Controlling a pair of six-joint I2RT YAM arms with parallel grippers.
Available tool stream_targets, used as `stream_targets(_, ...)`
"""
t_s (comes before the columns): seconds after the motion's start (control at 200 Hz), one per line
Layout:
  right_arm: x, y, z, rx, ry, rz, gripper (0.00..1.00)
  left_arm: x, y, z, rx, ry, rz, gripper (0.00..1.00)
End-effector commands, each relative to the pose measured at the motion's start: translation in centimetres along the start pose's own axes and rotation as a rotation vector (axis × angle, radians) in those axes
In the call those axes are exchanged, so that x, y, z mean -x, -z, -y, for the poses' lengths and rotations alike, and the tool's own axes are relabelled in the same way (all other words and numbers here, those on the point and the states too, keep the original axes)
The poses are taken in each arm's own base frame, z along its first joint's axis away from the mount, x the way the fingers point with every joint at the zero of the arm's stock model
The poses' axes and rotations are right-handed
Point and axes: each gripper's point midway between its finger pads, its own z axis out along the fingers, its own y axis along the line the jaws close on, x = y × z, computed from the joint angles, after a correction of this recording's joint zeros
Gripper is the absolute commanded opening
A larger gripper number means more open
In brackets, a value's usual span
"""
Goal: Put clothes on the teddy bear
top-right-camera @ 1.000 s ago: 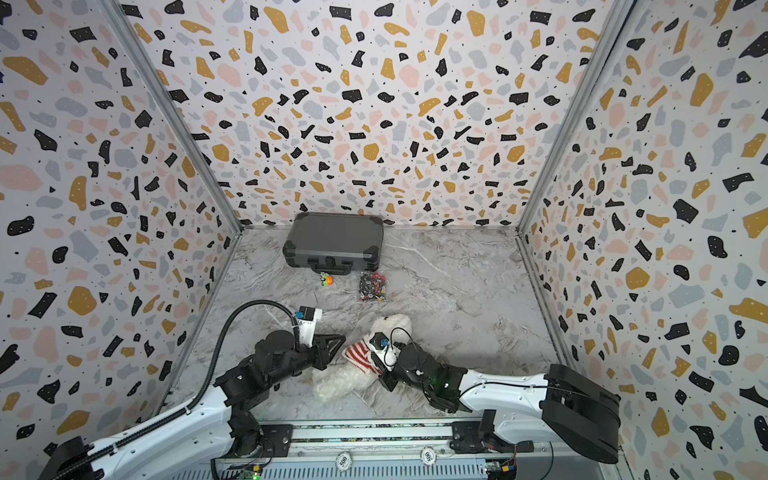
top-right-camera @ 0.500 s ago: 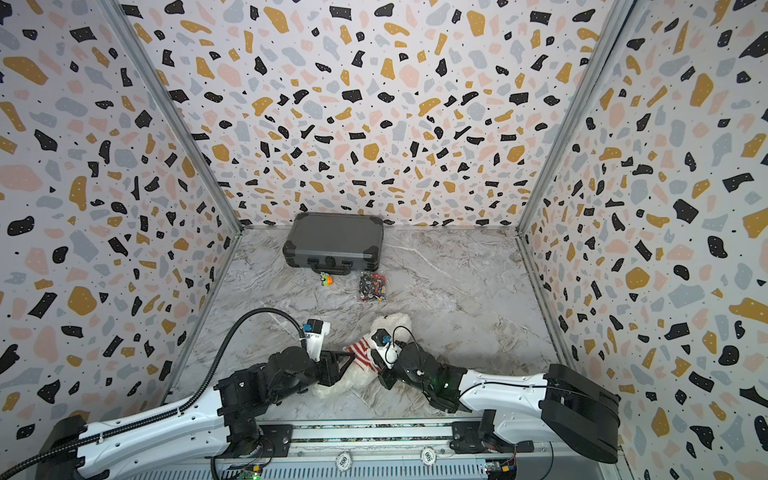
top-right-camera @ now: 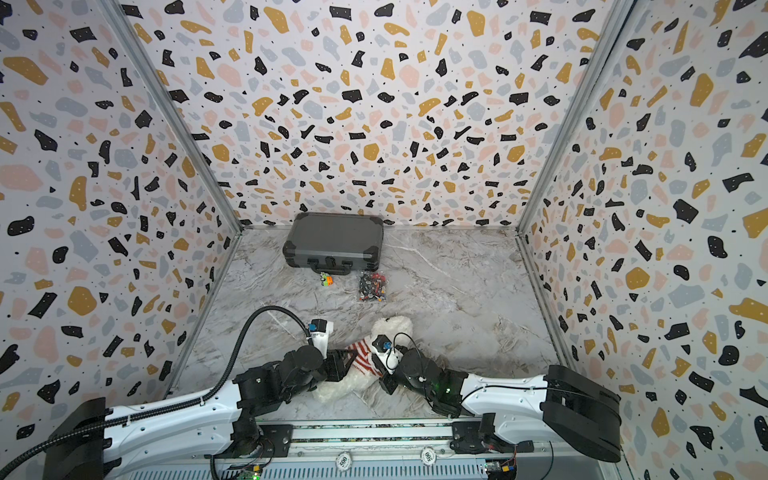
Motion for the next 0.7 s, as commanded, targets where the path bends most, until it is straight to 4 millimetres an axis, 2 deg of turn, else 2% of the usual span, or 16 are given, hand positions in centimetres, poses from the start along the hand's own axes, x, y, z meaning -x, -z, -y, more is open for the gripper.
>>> stream_targets(0.0,0.5,0.3,0.1,-0.008,0.006,0.026,0.0,1.2,0.5,0.6,-0.034,0.053,0.055,0.44)
stream_targets(0.115,0.3,0.5,0.2,-0.015,0.005,0.027,0.0,0.8,0.9,0.7,-0.063,0.079,0.044,0.53)
stream_targets(0.39,0.6,0.6,0.2,-0.015,0.006,0.037,0.0,-0.7,0.1,1.0,-0.102,0.101,-0.019,0.51)
stream_targets(0.435,0.5,0.6,0.2,-0.016,0.006,0.035,0.0,-0.7,-0.1,1.2,-0.108,0.102,-0.021,0.51)
stream_targets(0.561,0.6,0.7,0.1,-0.014,0.008,0.039,0.0,-0.5,-0.1,1.7,-0.128,0.112,-0.011,0.65)
stream_targets(0.671,0.6,0.9,0.0,-0.011,0.01,0.047,0.0,0.0,-0.1,1.7,-0.135,0.132,0.022,0.63)
stream_targets(0.696,0.5,0.9,0.0,-0.009,0.012,0.045,0.0,0.6,0.0,2.2,-0.162,0.145,0.043,0.61)
